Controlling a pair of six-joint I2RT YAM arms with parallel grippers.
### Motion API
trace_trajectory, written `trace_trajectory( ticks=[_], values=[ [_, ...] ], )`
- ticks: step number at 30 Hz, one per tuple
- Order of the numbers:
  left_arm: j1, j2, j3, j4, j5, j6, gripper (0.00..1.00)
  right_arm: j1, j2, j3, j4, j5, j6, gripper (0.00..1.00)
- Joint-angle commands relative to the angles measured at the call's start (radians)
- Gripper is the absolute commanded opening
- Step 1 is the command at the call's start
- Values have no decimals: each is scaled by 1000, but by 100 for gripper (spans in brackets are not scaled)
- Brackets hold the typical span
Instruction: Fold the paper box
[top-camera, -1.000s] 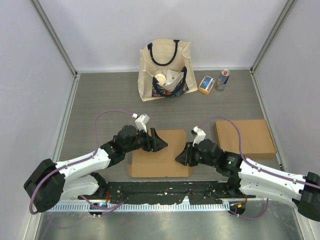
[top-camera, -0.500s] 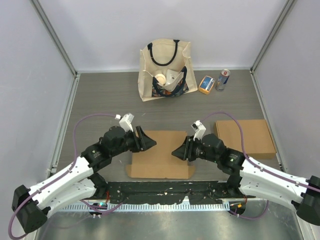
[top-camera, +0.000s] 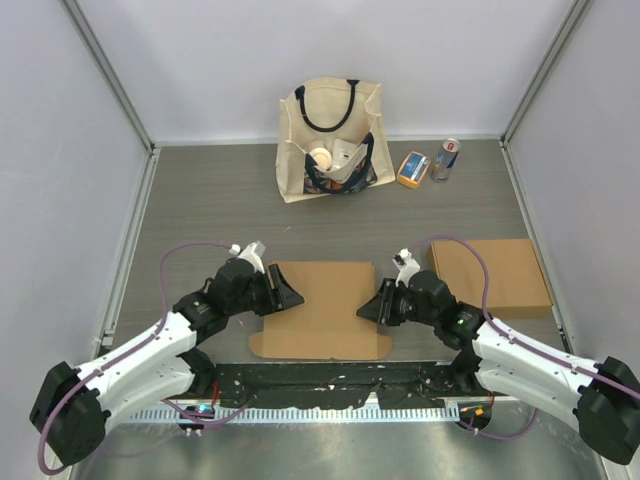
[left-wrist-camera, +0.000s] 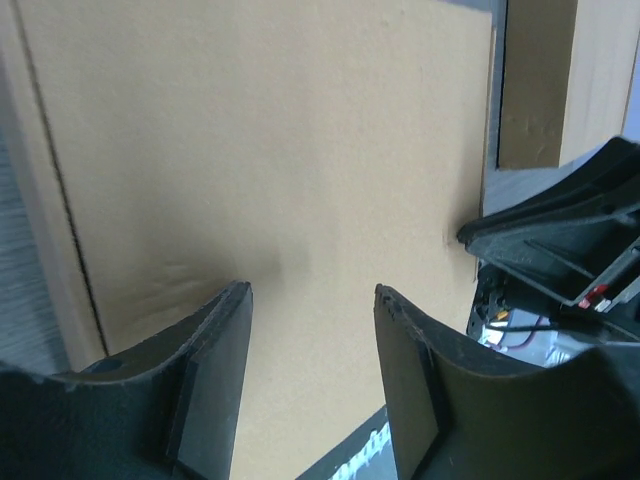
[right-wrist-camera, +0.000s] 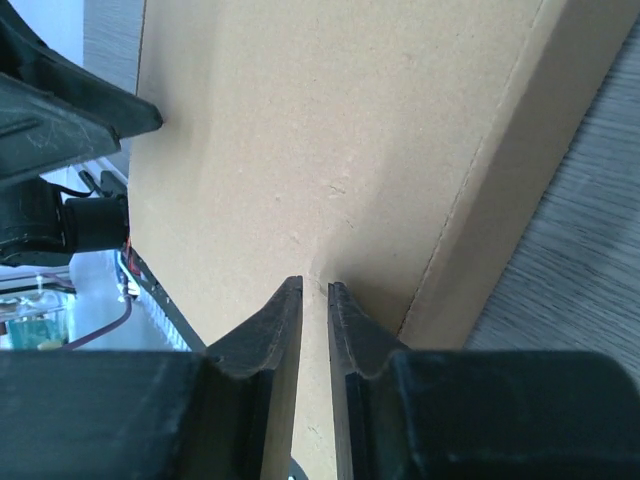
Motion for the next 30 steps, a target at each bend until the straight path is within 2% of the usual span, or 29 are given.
trace_trajectory(
  ticks=[1, 4, 5, 7, 8, 11, 12, 14, 16, 18, 20, 21, 24, 26, 27, 30],
  values=[
    [88, -11, -1, 22, 124, 30, 57, -45, 18, -33, 55, -73, 3, 22],
    [105, -87, 38, 7, 99, 53, 69, -60, -29, 29, -54, -41, -58, 24],
    [108, -125, 58, -42, 77, 99, 76, -64, -46, 47, -88, -31, -73, 25],
    [117, -136, 132, -129, -16, 130, 80, -105, -60, 99, -166, -31, -102, 31],
    [132, -135, 156, -231, -62, 136, 83, -123, -58, 115, -189, -46, -122, 33],
    [175, -91, 227, -398, -182, 111, 85, -172, -45, 176, -313, -22, -183, 45],
    [184, -78, 224, -409, -185, 101, 86, -177, -45, 200, -343, -2, -196, 48],
    [204, -60, 200, -392, -172, 90, 86, -195, -34, 207, -364, 13, -213, 63],
    [216, -64, 152, -348, -147, 82, 86, -223, 21, 190, -297, -34, -201, 66],
    [229, -73, 102, -265, -143, 79, 86, -234, 55, 195, -257, -49, -182, 62],
    [241, -89, 48, -179, -143, 81, 86, -251, 81, 149, -115, -62, -167, 54],
    [250, -90, 31, -147, -106, 81, 86, -263, 96, 129, 7, -112, -146, 47],
    [278, -77, -35, 3, -41, 81, 84, -339, 193, 57, 242, -265, -86, 39],
    [295, -46, -47, 25, -15, 85, 86, -390, 267, 27, 310, -303, -58, 33],
    [301, -35, -47, 31, -8, 91, 87, -404, 280, 23, 321, -310, -58, 25],
    [333, -6, -52, 42, 32, 105, 90, -452, 302, 6, 291, -286, -79, 21]
  ],
)
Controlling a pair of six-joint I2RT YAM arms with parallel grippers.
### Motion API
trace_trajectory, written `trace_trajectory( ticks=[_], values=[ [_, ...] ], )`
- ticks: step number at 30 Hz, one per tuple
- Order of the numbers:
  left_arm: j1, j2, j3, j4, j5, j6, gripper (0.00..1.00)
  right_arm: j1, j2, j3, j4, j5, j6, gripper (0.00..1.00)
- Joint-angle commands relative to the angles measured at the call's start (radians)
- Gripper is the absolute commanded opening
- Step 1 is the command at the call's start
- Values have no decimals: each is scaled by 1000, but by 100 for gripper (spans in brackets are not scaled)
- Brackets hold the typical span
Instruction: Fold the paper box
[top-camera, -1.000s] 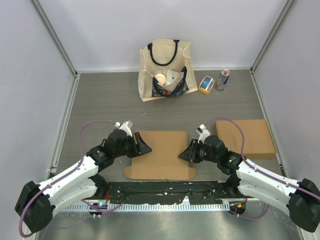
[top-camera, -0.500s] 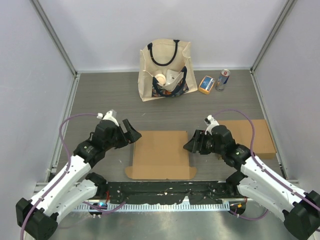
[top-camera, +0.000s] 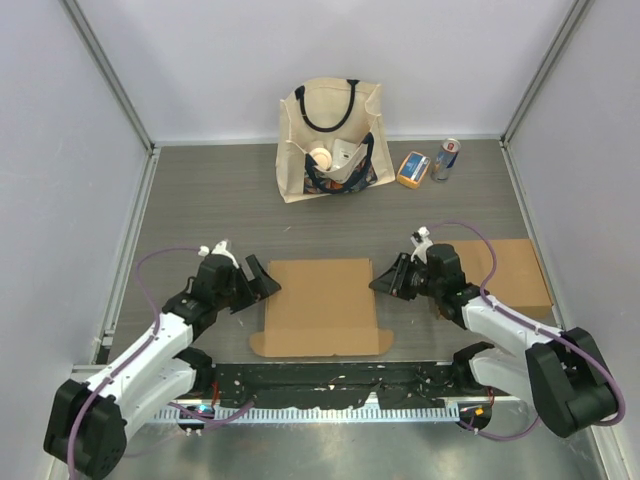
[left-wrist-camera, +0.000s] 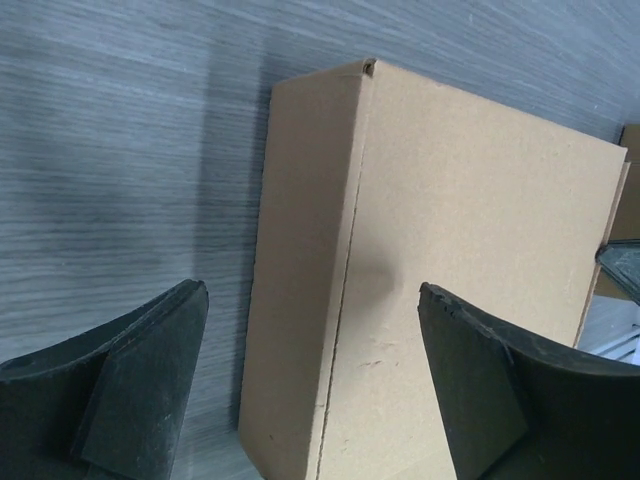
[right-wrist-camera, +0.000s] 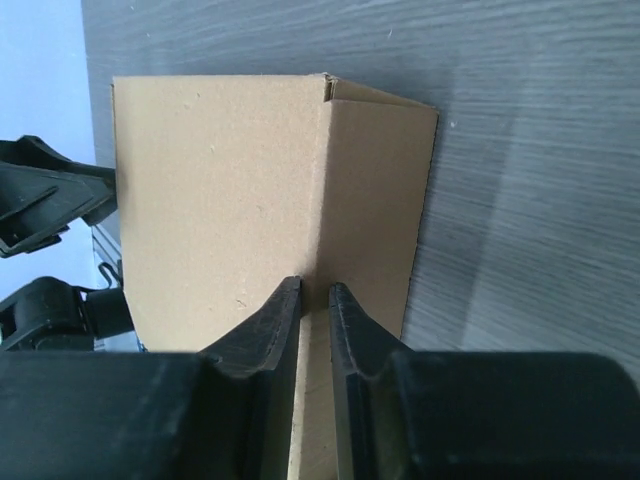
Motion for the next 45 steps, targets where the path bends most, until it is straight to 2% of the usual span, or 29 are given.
trace_trajectory(
  ticks=[1, 7, 14, 17, 22, 25, 30, 33, 36, 39, 40, 42, 43, 44, 45],
  values=[
    [45, 26, -4, 134, 91, 22, 92, -59, 20, -31, 92, -3, -14, 20],
    [106, 20, -13, 173, 200, 12, 100, -140, 63, -46, 14, 20, -57, 17],
    [111, 116, -15, 275, 344, -34, 100, -212, 131, -87, 52, -10, -49, 13],
    [111, 141, -53, 421, 395, -79, 99, -217, 149, -80, 41, 2, -51, 12],
    [111, 241, -39, 448, 438, -90, 100, -227, 177, -78, 29, 22, -45, 11],
    [113, 300, -58, 532, 485, -131, 100, -234, 185, -84, 47, 18, -37, 11],
    [111, 419, -98, 836, 631, -258, 98, -234, 194, -84, 60, 17, -35, 11],
    [111, 469, -101, 989, 701, -349, 87, -234, 185, -74, 58, 8, -46, 13],
    [111, 485, -93, 1029, 720, -413, 71, -225, 130, -2, -32, 34, -92, 18],
    [113, 466, -93, 1023, 717, -499, 55, -208, 21, 123, -213, 98, -150, 31],
    [113, 457, -94, 1001, 702, -519, 53, -198, -11, 170, -336, 132, -172, 47],
    [111, 427, -84, 881, 696, -577, 52, -162, -97, 333, -466, 309, -268, 62],
    [111, 413, -79, 835, 680, -593, 52, -73, -111, 397, -580, 400, -302, 75],
    [113, 394, -75, 730, 676, -622, 52, -21, -119, 455, -622, 543, -372, 79],
    [114, 364, -75, 683, 671, -681, 52, 48, -121, 548, -643, 583, -405, 81]
  ],
)
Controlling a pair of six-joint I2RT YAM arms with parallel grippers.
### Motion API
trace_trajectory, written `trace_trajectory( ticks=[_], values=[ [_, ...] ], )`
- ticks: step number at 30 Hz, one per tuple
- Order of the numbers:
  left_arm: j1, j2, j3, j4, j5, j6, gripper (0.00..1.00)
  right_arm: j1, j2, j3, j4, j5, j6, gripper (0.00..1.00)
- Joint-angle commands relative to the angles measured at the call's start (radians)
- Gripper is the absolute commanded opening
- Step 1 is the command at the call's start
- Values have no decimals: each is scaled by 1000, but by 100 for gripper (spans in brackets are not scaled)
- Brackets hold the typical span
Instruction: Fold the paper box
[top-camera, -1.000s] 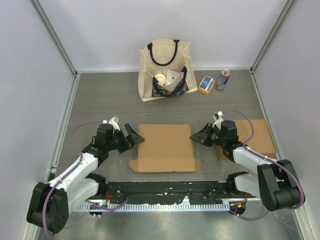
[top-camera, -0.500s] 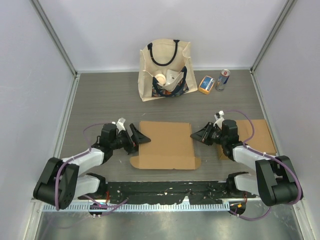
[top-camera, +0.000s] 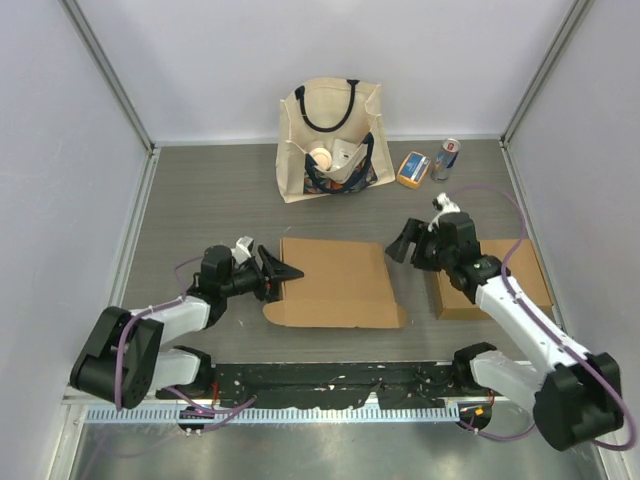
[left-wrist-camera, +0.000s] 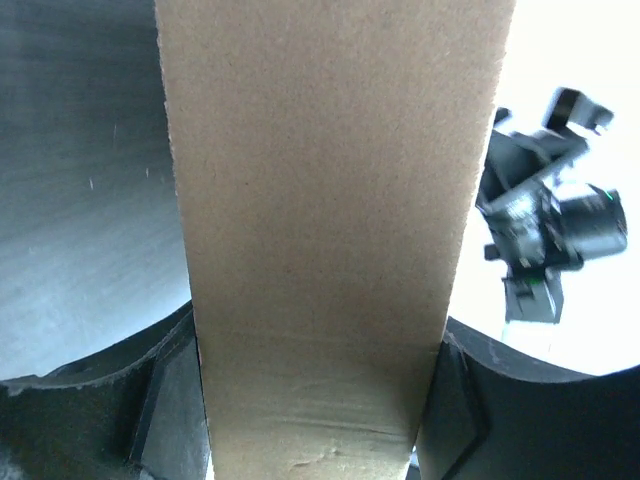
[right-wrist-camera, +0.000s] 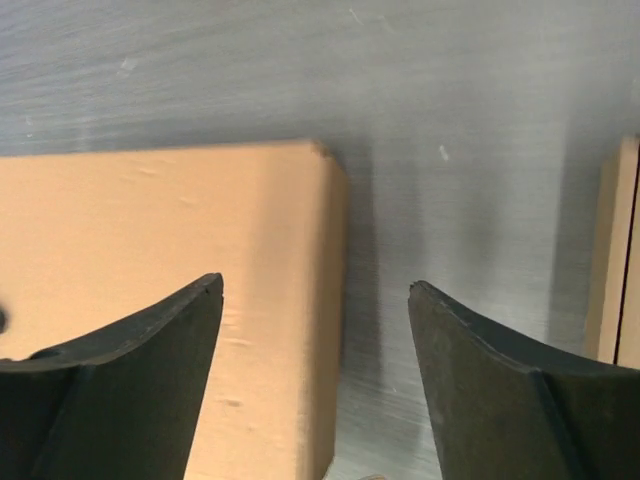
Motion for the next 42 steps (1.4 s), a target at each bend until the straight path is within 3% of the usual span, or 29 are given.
trace_trajectory(
  ticks=[1, 3, 5, 8, 10, 11, 15, 27, 37, 42],
  values=[
    [13, -112, 24, -214, 0, -233, 52, 315, -69, 323, -272, 384, -257, 84],
    [22, -149, 15, -315, 3, -380, 47, 477, -54, 407, -283, 467, -361, 86],
    [26, -215, 13, -427, 16, -463, 42, 668, -20, 450, -291, 446, -437, 87],
    [26, -330, 27, -598, 2, -586, 45, 914, 17, 504, -291, 478, -613, 88],
    [25, -364, 33, -664, 17, -651, 43, 993, 37, 551, -314, 512, -722, 90],
    [23, -330, 47, -670, 40, -655, 36, 1030, 66, 565, -329, 508, -753, 91],
    [23, -310, 108, -785, 79, -651, 32, 1039, 154, 639, -401, 455, -860, 94],
    [22, -304, 107, -758, 106, -705, 35, 1044, 288, 632, -345, 491, -1037, 95],
    [20, -296, 128, -689, 111, -732, 45, 1044, 376, 616, -259, 566, -1112, 94],
    [17, -299, 139, -629, 114, -766, 57, 1044, 382, 547, -194, 593, -1121, 82]
  ],
)
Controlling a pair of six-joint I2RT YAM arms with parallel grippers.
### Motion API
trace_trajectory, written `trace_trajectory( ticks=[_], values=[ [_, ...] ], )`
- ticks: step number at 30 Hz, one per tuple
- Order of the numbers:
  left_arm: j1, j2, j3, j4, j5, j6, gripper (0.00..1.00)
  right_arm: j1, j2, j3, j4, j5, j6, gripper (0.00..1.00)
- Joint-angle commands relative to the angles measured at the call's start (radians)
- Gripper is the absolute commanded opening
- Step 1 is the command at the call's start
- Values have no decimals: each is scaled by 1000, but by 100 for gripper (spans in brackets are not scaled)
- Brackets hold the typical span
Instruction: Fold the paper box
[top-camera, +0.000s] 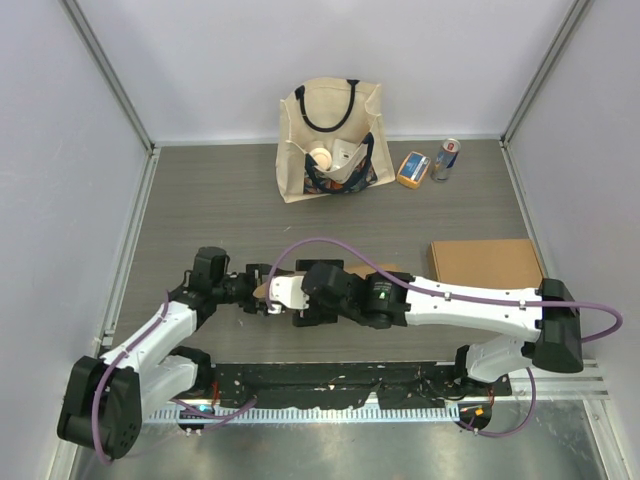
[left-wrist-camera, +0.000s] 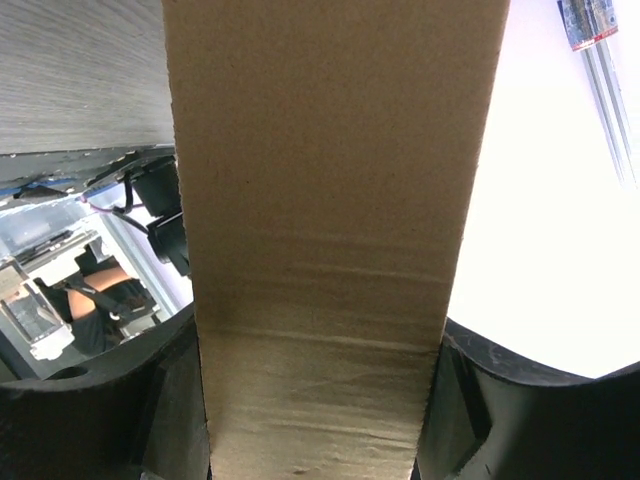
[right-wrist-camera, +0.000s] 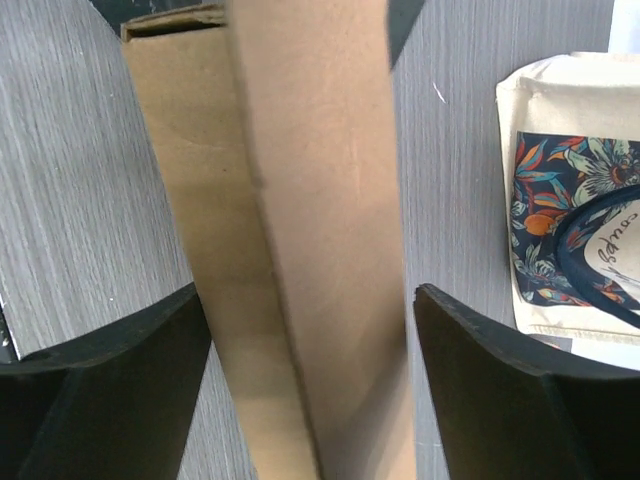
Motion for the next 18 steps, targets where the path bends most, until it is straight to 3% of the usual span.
trace_trajectory(
  ticks=[1, 3, 5, 10, 12, 13, 14, 16, 18],
  values=[
    [-11, -8, 48, 105, 57, -117, 65, -1, 13, -60, 147, 56, -35, 79],
    [-11, -6, 51, 119, 42, -73, 76, -3, 5, -68, 158, 79, -35, 70],
    [-1, -10, 47, 116, 11, -15, 98, -12, -15, -65, 158, 74, -32, 64],
    [110, -16, 62, 47, 14, 312, 100, -38, -27, -28, 63, 48, -12, 55],
    [184, -36, 108, -131, -23, 467, 100, -65, -33, 2, -4, 25, 14, 54],
    [215, -58, 167, -202, -38, 656, 100, -76, -35, 16, -35, 15, 24, 53],
    [242, -72, 200, -268, -61, 740, 100, -91, -27, 50, -67, 7, 35, 53],
    [327, -117, 305, -448, -150, 990, 100, -111, -15, 85, -167, -16, 78, 52],
    [347, -143, 379, -558, -276, 1125, 100, -151, 1, 137, -249, -42, 106, 52]
  ],
)
